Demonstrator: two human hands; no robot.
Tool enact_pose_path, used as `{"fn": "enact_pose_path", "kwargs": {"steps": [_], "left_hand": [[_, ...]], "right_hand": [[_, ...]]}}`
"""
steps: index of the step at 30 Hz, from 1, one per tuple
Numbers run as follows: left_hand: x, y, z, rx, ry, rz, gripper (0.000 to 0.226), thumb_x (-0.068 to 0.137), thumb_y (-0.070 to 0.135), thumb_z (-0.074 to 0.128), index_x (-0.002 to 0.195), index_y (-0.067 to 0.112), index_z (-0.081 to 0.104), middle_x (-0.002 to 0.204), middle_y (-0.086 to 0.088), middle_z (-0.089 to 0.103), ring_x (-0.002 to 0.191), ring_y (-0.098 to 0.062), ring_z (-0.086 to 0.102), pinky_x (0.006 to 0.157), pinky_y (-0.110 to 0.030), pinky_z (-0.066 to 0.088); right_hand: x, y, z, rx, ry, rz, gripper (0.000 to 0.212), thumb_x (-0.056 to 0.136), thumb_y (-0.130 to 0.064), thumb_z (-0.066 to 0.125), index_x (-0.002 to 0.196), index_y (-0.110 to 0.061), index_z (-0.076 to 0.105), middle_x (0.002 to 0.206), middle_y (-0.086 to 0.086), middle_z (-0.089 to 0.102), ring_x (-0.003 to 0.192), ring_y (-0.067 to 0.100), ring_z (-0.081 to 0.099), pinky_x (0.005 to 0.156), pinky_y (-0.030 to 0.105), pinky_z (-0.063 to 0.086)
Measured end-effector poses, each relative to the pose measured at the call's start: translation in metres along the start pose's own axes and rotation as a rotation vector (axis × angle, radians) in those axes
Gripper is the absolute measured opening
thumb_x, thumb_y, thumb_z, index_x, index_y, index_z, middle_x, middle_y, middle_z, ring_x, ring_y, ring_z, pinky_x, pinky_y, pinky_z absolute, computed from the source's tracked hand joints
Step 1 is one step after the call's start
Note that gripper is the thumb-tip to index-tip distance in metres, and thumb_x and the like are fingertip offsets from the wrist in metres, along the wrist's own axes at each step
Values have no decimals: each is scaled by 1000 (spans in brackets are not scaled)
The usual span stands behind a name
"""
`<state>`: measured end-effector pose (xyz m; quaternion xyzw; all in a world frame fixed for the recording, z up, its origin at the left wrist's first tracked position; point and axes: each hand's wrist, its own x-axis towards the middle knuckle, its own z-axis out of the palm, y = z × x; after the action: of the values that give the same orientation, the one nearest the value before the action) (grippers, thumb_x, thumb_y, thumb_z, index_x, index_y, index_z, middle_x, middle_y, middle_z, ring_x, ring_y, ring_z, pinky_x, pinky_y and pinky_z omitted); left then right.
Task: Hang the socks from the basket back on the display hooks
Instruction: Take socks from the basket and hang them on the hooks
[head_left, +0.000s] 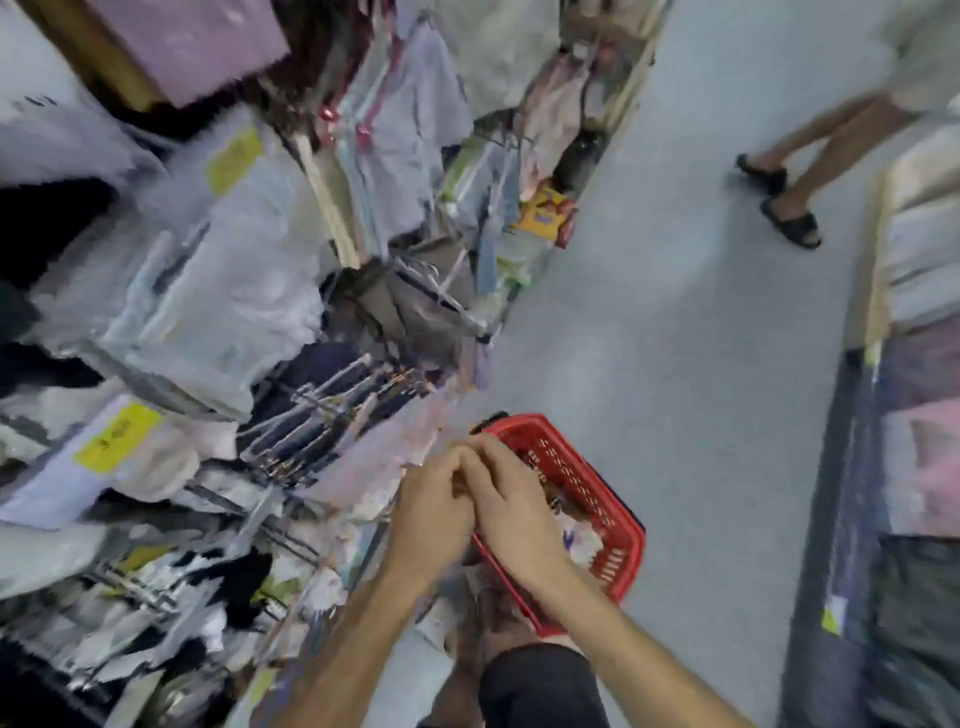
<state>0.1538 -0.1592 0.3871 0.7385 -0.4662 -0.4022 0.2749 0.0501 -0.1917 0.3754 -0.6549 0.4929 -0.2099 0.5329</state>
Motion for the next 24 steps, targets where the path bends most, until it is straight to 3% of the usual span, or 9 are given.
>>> {"fn": "enact_pose_path", "kwargs": {"steps": [4, 7, 10, 13, 15, 17, 19, 21, 24], "left_hand": [[9, -84, 106, 18, -361, -150, 39, 89, 1, 63, 79, 39, 64, 84, 10, 74, 83, -9, 70, 76, -28, 53], [23, -145, 168, 51, -473, -284, 29, 93, 9, 62, 84, 37, 61, 89, 5, 73, 86, -15, 70, 84, -39, 56], [48, -204, 224, 86, -511, -390, 33, 93, 9, 61, 78, 38, 58, 78, 7, 69, 59, -8, 63, 76, -40, 58], [82, -262, 280, 85, -506, -507, 29, 94, 10, 59, 79, 35, 58, 82, 6, 70, 54, -6, 59, 73, -39, 57], [109, -298, 318, 49, -457, -575, 21, 94, 11, 58, 86, 30, 60, 92, -1, 72, 64, -13, 63, 74, -36, 53], [140, -331, 355, 12, -386, -638, 11, 94, 13, 60, 102, 20, 63, 107, -10, 71, 91, -26, 68, 83, -34, 48], [174, -361, 390, -52, -326, -737, 27, 94, 15, 62, 120, 11, 57, 119, -20, 66, 111, -39, 63, 92, -41, 48], [207, -387, 419, -77, -239, -785, 47, 90, 13, 66, 133, 2, 48, 131, -24, 59, 123, -40, 57, 102, -46, 47], [242, -415, 447, 30, -150, -816, 87, 83, 20, 76, 149, -4, 25, 154, -25, 35, 145, -36, 32, 117, -41, 30]], "right_hand": [[-49, 142, -2, -59, -29, 352, 16, 96, -37, 43, 103, -42, 57, 97, -23, 66, 93, -8, 60, 76, 15, 44], [-65, 230, 1, -59, -33, 550, 14, 96, -29, 52, 104, -39, 58, 101, -20, 66, 96, -3, 61, 83, 24, 48], [-63, 311, 7, -61, -39, 730, 11, 95, -22, 56, 103, -26, 61, 101, -11, 68, 96, 11, 63, 87, 35, 51], [-42, 393, 15, -64, -3, 846, 15, 93, -17, 57, 108, -18, 62, 106, -2, 69, 100, 19, 63, 89, 37, 49], [-19, 446, 23, -84, 18, 873, 21, 93, -16, 60, 113, -15, 63, 107, -3, 65, 103, 17, 60, 88, 30, 45], [6, 493, 33, -102, 20, 874, 20, 93, -18, 61, 113, -14, 63, 101, -7, 62, 101, 16, 60, 82, 26, 41], [33, 532, 45, -80, 1, 859, 23, 92, -17, 60, 115, -11, 62, 106, 1, 68, 104, 23, 63, 87, 34, 48], [60, 564, 59, -43, -2, 830, 32, 92, -13, 58, 123, -9, 59, 118, 10, 67, 110, 28, 63, 95, 45, 50], [96, 597, 77, -26, 29, 749, 53, 89, -8, 58, 140, -12, 45, 137, 9, 55, 129, 25, 51, 109, 40, 40]]}}
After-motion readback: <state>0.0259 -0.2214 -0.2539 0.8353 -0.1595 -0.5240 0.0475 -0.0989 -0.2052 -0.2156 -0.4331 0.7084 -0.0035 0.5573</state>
